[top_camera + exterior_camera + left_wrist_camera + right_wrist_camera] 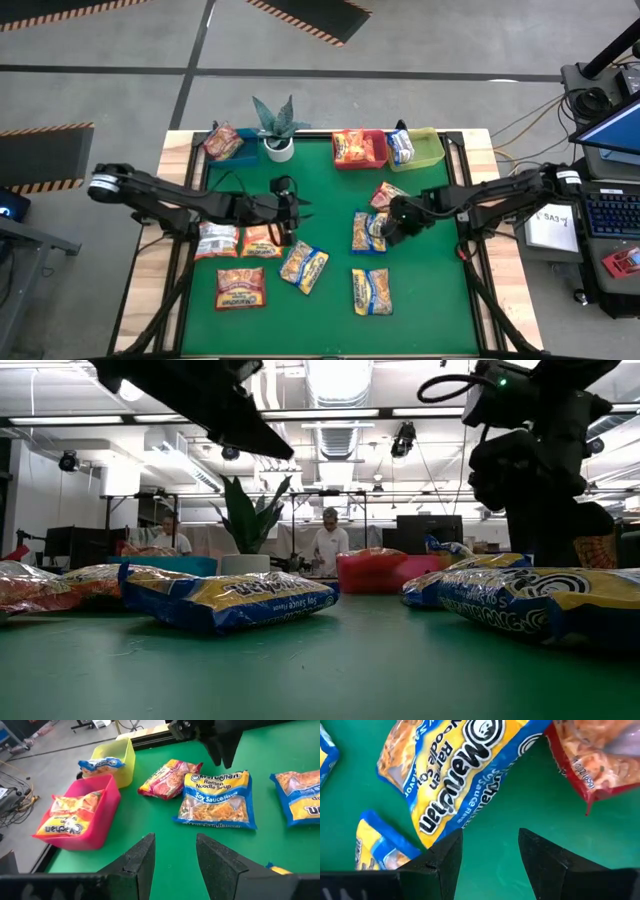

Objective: Sort Maruchan noodles
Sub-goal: Put the blue noodle pack into the yellow bin

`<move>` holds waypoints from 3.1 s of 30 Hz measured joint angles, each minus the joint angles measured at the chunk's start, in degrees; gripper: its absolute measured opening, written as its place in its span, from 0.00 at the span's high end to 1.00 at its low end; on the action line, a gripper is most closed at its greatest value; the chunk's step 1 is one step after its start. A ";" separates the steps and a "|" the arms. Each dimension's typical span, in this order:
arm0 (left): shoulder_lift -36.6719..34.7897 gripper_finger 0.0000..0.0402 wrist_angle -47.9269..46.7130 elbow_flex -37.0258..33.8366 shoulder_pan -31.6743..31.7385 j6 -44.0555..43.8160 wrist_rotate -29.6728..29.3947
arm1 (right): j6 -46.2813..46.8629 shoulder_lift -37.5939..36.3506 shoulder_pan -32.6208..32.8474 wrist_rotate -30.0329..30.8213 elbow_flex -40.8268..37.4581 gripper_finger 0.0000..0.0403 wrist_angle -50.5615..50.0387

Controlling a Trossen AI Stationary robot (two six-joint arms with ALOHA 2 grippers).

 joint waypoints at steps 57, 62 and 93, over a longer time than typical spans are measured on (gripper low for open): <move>29.94 0.89 21.65 0.51 -0.72 -13.80 14.03 | 1.74 12.05 2.95 10.92 2.70 0.39 25.26; 30.12 0.91 21.66 0.55 -0.72 -14.06 14.03 | 1.73 14.25 2.95 14.25 2.58 0.36 27.53; 33.61 0.91 23.35 0.68 -0.72 -16.88 13.94 | -10.42 26.37 2.94 13.40 2.80 0.76 53.92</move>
